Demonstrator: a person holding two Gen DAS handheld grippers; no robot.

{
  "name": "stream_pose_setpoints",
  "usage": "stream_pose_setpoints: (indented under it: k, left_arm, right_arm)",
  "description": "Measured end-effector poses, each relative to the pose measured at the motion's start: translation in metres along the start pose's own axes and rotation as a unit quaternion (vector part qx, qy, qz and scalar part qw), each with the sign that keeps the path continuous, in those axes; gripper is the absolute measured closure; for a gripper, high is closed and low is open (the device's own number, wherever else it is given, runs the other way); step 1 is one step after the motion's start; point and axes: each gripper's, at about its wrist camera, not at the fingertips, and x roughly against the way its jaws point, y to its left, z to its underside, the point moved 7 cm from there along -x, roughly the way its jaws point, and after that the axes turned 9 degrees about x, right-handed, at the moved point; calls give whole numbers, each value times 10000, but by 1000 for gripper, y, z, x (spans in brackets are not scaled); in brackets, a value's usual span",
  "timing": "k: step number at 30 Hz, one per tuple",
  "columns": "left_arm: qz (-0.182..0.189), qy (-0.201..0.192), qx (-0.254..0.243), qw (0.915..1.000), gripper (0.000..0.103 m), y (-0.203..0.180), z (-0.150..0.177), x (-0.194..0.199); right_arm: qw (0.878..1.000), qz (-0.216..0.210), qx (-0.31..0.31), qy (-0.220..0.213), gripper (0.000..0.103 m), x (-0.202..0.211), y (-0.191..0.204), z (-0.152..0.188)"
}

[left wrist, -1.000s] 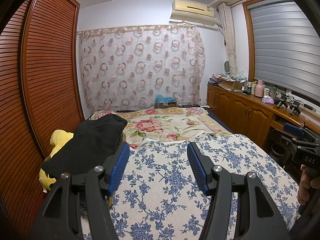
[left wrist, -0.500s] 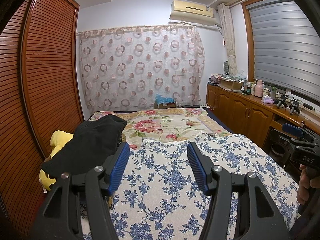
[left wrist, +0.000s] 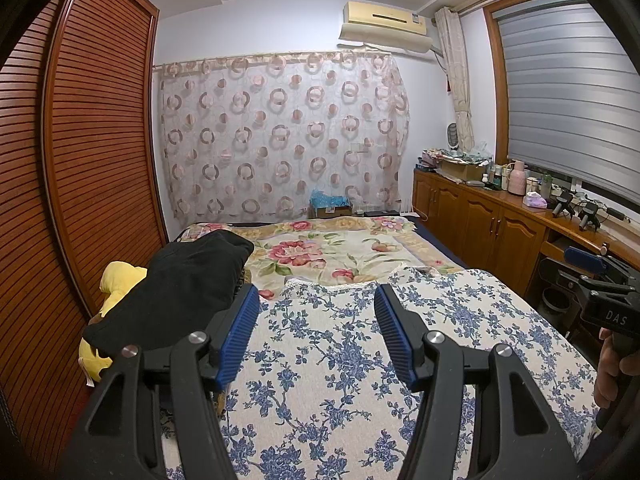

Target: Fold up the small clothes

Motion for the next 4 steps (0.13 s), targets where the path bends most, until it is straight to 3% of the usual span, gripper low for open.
stream_pose_setpoints:
  k: [4]
  left_arm:
    - [-2,0,-4,10000,44,0,1,0]
  right_arm:
    - [10000,-1,3,-3,17,0,0,0]
